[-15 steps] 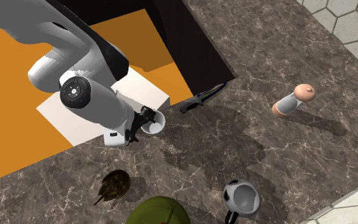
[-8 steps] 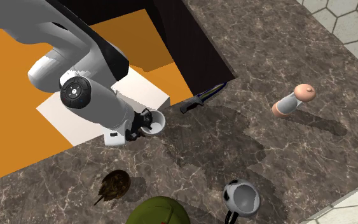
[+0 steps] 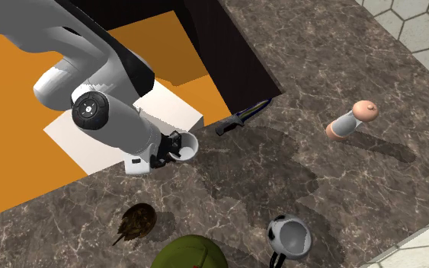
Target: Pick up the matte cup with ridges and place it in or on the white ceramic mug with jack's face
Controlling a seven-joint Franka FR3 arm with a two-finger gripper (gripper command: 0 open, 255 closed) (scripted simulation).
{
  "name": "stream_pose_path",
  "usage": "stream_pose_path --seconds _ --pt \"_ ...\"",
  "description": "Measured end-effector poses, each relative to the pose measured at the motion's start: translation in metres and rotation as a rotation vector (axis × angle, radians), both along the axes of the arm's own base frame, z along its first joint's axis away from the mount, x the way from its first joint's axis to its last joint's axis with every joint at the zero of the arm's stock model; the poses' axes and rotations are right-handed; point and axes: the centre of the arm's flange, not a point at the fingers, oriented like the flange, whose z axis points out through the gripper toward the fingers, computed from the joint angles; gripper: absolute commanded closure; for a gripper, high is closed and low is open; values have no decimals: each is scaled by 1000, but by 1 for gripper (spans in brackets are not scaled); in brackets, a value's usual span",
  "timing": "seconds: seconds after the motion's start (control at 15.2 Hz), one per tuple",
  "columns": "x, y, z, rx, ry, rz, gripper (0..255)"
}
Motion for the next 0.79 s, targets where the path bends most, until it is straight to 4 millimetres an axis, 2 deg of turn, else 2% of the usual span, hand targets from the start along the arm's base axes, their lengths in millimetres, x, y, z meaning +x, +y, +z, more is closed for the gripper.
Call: stream_pose_path --seconds 0.79 --pt "0 0 56 0 2 0 255"
